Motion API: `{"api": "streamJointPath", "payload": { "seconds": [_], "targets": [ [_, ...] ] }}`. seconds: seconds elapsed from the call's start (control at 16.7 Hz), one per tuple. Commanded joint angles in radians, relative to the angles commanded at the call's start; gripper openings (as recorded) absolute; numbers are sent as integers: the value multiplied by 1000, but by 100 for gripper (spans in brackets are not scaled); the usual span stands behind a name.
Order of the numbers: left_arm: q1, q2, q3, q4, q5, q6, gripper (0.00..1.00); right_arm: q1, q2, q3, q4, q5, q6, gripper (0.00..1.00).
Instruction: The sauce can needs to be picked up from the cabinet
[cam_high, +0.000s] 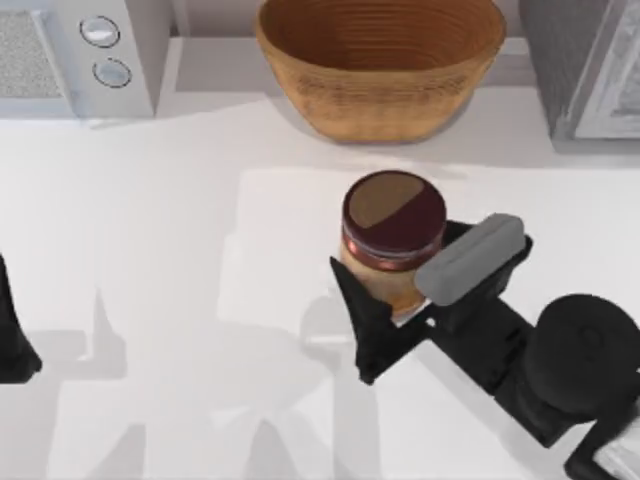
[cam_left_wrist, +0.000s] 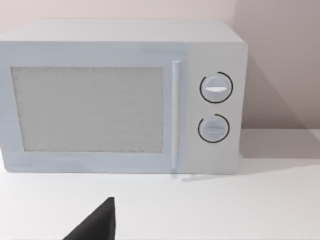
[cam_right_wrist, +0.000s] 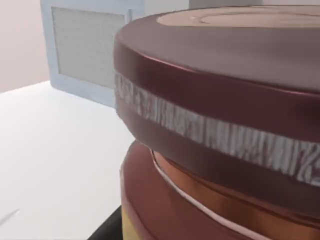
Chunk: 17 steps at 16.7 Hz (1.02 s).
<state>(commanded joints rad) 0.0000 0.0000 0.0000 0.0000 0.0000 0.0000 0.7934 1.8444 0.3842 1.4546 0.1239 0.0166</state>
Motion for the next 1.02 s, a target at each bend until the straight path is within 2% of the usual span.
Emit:
{"api": "streamJointPath", "payload": {
  "seconds": [0.36, 0.78, 1.02],
  "targets": [
    [0, 0, 0, 0, 0, 0, 100, 86, 203, 43, 162, 16, -1, 0],
    [0, 0, 0, 0, 0, 0, 100, 84, 208, 42, 160, 14, 1, 0],
    [0, 0, 0, 0, 0, 0, 100, 83, 300, 135, 136, 3, 4, 0]
  ]
}}
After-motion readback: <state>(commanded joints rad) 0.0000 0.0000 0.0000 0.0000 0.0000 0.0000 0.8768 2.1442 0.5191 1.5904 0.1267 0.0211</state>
